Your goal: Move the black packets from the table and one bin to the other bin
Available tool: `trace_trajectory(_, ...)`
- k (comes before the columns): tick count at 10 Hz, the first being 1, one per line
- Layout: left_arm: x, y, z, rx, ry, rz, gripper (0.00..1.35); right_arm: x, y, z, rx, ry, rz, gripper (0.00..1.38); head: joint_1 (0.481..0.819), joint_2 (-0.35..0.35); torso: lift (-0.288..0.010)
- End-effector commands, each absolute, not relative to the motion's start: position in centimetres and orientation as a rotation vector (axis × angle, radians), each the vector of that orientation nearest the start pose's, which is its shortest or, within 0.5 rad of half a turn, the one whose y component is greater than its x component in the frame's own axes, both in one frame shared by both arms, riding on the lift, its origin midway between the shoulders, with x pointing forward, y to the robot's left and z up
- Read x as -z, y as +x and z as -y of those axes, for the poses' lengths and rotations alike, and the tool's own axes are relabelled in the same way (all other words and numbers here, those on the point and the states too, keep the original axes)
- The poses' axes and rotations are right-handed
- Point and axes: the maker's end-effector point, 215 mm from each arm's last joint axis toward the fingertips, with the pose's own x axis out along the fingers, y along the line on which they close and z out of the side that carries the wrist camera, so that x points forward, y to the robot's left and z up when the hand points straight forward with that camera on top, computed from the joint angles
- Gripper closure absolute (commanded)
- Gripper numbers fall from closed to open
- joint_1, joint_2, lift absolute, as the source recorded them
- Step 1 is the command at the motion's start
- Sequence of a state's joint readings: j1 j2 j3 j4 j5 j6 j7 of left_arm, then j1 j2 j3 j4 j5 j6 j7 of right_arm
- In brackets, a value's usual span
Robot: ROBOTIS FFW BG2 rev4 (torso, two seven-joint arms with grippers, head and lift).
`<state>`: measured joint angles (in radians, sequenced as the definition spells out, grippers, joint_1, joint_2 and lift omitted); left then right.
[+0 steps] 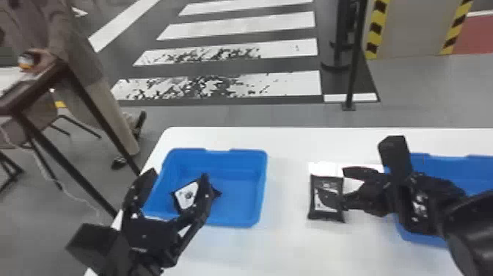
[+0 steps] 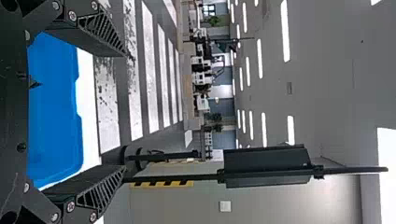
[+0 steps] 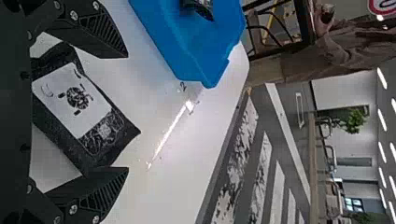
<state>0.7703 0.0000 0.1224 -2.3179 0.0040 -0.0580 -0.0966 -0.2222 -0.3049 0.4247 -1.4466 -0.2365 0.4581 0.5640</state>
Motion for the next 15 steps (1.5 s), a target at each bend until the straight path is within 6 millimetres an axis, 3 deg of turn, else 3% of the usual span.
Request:
trace_trajectory(1, 28.2, 37.7, -26.1, 0.014, 0.077, 0.029, 0.18, 48.1, 52.0, 3.3, -0.921, -0.096, -0.571, 0.17, 0.695, 0.25, -0.11)
trace_trajectory(4, 28.7, 37.6, -26.1, 0.013, 0.068, 0.02, 0.18, 49.1, 51.6, 2.9, -0.92, -0.222, -0.637, 0.17, 0.695, 0.282, -0.11)
trace_trajectory(7, 28.9, 37.9, -26.1, 0.013, 0.06, 0.021, 0.18, 51.8, 51.2, 4.0, -0.9, -0.288, -0.725, 0.17, 0.695, 0.281, -0.11)
trace_trajectory(9, 29.1, 38.0, -25.9, 0.016, 0.053, 0.022, 0.18, 52.2, 52.2, 4.7, -0.888, -0.286, -0.719, 0.19, 0.695, 0.271, -0.11)
trace_trajectory(10, 29.3, 38.1, -25.8, 0.018, 0.048, 0.024, 0.18, 52.5, 52.6, 5.4, -0.872, -0.29, -0.726, 0.3, 0.695, 0.263, -0.11)
trace_trajectory(13, 29.4, 38.0, -26.0, 0.016, 0.045, 0.027, 0.18, 52.5, 52.3, 4.9, -0.863, -0.294, -0.738, 1.13, 0.695, 0.248, -0.11)
trace_trajectory(14, 29.4, 37.9, -26.0, 0.018, 0.045, 0.027, 0.18, 52.3, 52.1, 4.6, -0.856, -0.29, -0.741, 1.26, 0.695, 0.251, -0.11)
trace_trajectory(15, 29.3, 37.9, -25.9, 0.019, 0.045, 0.03, 0.18, 52.5, 51.9, 4.6, -0.854, -0.282, -0.748, 1.26, 0.695, 0.255, -0.11)
